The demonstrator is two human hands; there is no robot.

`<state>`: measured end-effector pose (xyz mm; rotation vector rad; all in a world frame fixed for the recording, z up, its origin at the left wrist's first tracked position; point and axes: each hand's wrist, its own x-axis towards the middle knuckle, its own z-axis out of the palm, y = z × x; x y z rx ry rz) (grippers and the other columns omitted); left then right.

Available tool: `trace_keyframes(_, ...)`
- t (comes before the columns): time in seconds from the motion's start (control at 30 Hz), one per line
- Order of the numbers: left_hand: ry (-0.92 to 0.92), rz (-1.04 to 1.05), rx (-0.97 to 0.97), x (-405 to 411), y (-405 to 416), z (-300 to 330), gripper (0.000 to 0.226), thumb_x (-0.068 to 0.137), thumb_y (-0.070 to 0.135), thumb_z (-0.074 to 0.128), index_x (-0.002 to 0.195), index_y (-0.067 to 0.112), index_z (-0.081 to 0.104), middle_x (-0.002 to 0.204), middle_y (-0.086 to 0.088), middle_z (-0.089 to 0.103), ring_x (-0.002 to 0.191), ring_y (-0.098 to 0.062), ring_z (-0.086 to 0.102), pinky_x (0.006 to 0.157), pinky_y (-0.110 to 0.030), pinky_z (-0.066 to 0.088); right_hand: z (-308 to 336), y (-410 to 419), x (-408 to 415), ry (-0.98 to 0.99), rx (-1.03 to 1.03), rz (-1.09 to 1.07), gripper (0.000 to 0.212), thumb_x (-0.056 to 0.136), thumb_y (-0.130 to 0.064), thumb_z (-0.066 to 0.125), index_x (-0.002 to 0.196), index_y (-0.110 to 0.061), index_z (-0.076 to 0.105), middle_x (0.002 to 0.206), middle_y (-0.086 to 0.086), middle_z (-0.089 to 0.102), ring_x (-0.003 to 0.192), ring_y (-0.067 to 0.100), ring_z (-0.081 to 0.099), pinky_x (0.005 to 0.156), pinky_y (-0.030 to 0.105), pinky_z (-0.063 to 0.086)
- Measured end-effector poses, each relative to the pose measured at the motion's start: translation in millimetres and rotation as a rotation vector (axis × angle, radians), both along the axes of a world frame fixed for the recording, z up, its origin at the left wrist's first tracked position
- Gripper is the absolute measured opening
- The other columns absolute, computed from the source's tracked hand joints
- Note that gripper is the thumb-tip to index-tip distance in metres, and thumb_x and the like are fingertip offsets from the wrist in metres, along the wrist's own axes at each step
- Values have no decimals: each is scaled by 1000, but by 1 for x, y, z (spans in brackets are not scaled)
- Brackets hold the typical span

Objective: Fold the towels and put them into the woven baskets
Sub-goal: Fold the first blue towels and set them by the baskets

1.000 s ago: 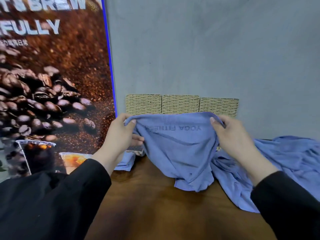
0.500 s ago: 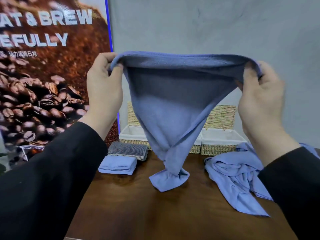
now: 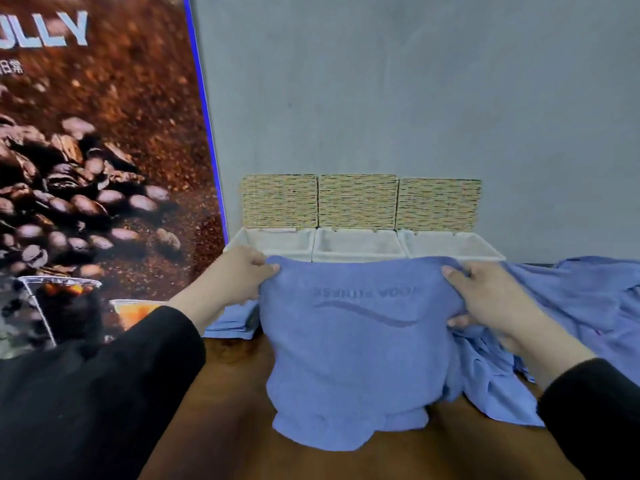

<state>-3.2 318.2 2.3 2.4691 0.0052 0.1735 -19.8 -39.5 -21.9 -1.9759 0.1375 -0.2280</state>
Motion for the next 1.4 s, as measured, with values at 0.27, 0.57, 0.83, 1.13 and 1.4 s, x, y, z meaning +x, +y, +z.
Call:
trace_keyframes(0.27, -77, 15, -662, 80, -33, 3, 45, 103, 30, 56, 144, 13, 49, 113, -8, 71, 96, -25, 73, 81, -38, 62, 15, 10, 80, -141, -83, 71, 30, 97, -30, 65, 126, -24, 63, 112, 2, 70, 96, 22, 67, 75, 34, 53)
trace_keyframes(0.57, -69, -321, 26, 38, -60, -129, 20, 101, 38, 57, 97, 26, 72, 93, 12, 70, 86, -2, 63, 79, -31, 51, -84, 51, 42, -69, -616, 479, 25, 92, -52, 65, 106, -31, 66, 101, -18, 61, 94, -4, 57, 82, 19, 47)
trace_keyframes(0.83, 67, -491, 134, 40, -31, -148, 34, 91, 33, 73, 123, 32, 62, 131, 22, 51, 122, 5, 47, 99, -6, 32, -110, 28, 44, 8, -655, 617, 13, 91, -43, 71, 98, -42, 60, 105, -26, 53, 105, -6, 52, 91, 17, 42)
trace_keyframes(1.13, -52, -459, 258, 42, -37, -154, 14, 98, 31, 63, 86, 27, 57, 96, 12, 47, 95, -10, 50, 95, -37, 42, -111, 32, 39, 19, -855, 561, 16, 97, -36, 60, 83, -37, 53, 95, -16, 50, 94, 0, 45, 88, 29, 38)
trace_keyframes(1.4, -433, -149, 22, 31, -46, -83, 12, 99, 29, 57, 88, 27, 52, 65, 11, 48, 66, -4, 49, 62, -33, 36, -55, 39, 30, -275, -428, 169, 16, 91, -20, 60, 78, -25, 53, 56, 3, 45, 51, 14, 39, 54, 37, 35)
